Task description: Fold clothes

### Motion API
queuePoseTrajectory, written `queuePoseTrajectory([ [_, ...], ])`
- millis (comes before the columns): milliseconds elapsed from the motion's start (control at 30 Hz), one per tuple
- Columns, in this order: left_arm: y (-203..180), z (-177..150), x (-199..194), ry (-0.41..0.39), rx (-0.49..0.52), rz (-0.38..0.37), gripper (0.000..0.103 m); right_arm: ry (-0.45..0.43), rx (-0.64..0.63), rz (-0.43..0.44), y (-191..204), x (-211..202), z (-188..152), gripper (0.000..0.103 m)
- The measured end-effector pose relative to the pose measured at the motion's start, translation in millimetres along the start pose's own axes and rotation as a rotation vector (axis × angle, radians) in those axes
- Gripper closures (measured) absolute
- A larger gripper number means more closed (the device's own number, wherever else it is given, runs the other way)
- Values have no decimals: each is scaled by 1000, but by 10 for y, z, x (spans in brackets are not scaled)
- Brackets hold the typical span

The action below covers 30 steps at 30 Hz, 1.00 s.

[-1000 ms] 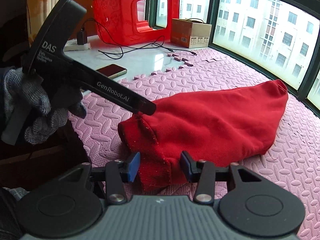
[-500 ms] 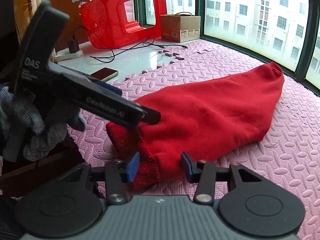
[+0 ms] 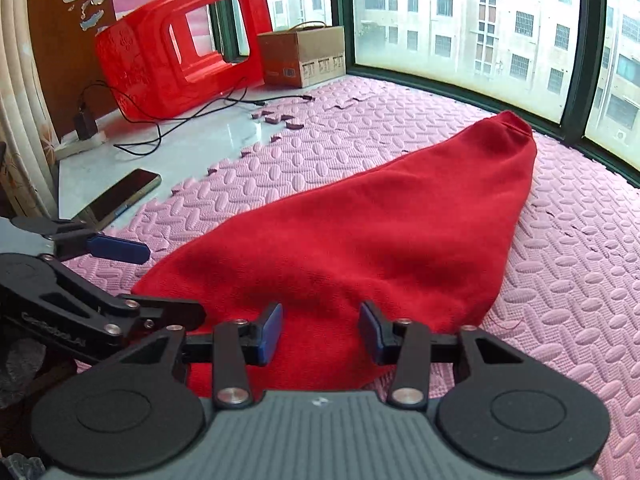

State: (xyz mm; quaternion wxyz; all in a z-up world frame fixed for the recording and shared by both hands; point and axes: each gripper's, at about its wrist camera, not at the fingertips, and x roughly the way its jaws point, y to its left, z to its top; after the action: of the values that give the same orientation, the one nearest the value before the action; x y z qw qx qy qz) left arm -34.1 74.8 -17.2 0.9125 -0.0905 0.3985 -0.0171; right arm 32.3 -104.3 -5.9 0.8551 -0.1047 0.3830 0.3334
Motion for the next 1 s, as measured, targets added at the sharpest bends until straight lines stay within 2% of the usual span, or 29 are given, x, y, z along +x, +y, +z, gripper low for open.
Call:
queuePoseTrajectory([
  [100,15,-3,2,5,-9,-3,0,-3,14,26,-12,-41,62,59],
  [267,-11,16,1,10,5,11,0,-37,64,19,-236,-131,274,58],
  [467,20,51,14,34,-6,17,0,-39,142,-61,-798,0,553,52],
  [667,2,104,48,61,-3,34,0,-43,260,-136,-1473,288,798,46],
  [833,28,130,87,91,-28,32,0,-56,423,-80,-2017,616,981,45],
  [1000,43,169,126,114,-41,31,0,-63,512,-67,-2426,957,1150,44],
])
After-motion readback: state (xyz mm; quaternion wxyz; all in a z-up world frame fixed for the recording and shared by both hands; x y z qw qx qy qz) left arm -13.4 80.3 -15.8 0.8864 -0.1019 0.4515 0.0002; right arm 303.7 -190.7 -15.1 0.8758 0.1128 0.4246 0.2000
